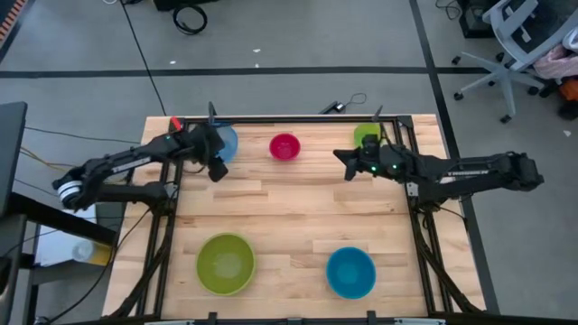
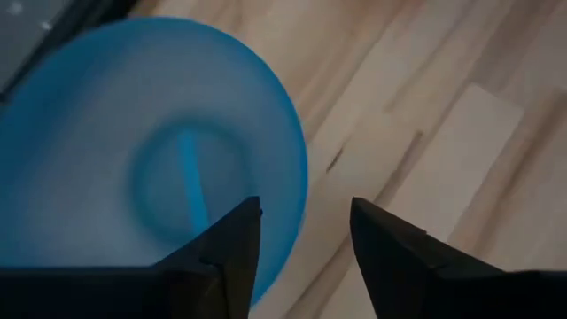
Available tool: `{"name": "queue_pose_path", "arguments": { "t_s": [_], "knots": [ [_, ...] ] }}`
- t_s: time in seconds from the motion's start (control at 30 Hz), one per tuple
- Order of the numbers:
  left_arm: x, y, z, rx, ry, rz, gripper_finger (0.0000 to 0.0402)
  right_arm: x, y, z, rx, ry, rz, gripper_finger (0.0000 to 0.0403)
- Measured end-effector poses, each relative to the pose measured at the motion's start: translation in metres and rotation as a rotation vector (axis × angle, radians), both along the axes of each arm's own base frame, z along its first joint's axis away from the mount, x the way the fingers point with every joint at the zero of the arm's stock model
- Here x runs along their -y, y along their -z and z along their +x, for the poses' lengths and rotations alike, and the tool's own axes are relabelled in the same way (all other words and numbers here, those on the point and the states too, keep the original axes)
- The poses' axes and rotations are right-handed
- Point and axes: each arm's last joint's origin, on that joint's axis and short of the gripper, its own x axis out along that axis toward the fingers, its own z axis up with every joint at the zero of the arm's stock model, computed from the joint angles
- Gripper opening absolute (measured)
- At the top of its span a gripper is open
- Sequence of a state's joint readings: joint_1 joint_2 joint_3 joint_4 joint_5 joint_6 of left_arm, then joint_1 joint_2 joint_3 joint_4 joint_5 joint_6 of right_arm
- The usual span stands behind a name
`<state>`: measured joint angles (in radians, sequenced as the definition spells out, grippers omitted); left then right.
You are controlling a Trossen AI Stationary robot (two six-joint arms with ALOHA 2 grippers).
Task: Nest bowls inside each other
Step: Stack the light blue bowl on top of the green bowl
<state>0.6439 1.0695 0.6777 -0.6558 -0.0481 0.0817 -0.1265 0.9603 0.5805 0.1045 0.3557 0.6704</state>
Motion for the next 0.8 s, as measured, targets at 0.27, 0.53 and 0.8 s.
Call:
{"name": "queue_pose_path", "arguments": {
  "t_s": [0.27,0.53,0.8],
  "knots": [
    [-0.016,0.024,0.013,-0.089,0.070,-0.031,0.0151,0.006,0.004,0.027,-0.032,0.038,0.000,0.0047],
    [-0.023,0.042,0.025,-0.157,0.187,-0.019,0.0064,0.023,0.023,0.048,0.017,0.036,0.118,0.0122],
    [-0.009,0.023,0.037,-0.160,0.325,0.078,0.0005,0.047,0.027,0.075,-0.027,0.023,0.210,0.0145]
  ]
}}
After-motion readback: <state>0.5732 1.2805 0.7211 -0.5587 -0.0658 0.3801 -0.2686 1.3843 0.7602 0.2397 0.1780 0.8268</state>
